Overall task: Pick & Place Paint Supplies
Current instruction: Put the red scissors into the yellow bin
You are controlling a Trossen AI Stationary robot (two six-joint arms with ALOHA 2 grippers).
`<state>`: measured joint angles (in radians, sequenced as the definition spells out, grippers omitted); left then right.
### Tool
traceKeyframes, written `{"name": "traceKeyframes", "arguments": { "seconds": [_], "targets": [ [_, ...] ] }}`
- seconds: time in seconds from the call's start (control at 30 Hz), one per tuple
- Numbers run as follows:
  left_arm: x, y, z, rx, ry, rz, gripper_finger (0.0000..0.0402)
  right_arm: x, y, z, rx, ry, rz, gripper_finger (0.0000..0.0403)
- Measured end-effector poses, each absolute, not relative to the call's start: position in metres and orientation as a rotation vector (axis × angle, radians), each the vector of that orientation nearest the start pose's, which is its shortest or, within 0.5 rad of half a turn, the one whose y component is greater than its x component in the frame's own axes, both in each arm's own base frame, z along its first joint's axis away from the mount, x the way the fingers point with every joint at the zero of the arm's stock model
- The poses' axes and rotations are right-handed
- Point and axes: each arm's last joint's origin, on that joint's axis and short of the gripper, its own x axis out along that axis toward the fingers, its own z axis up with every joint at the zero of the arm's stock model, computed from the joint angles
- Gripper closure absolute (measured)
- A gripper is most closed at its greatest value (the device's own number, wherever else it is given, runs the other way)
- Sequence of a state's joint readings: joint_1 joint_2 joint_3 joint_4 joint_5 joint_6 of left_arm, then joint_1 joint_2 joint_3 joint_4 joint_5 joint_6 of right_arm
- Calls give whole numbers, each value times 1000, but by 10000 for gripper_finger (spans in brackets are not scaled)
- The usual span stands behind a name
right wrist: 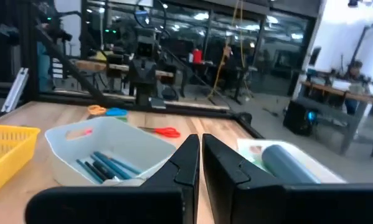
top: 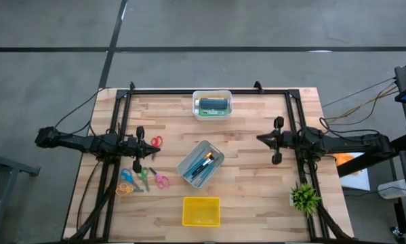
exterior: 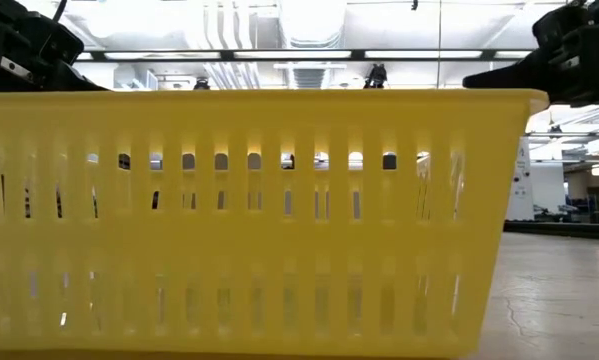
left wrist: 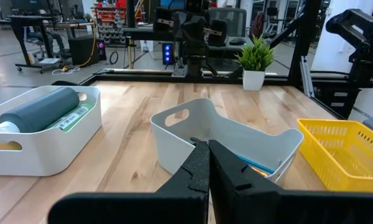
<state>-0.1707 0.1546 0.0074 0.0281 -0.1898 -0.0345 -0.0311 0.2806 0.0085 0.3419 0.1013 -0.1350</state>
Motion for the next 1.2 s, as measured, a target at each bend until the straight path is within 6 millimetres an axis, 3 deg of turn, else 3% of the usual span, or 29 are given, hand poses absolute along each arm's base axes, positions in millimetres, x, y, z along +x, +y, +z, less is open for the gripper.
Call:
{"name": "traceKeyframes", "arguments": {
  "seconds": [0.4, 1.2],
  "targets": [
    [105, -13, 156, -13, 116, 21, 401, 115, -6, 173, -215, -33, -123, 388],
    [105, -13, 156, -14, 116, 21, 401, 115, -6, 173, -182, -31, -123, 388]
  ]
}}
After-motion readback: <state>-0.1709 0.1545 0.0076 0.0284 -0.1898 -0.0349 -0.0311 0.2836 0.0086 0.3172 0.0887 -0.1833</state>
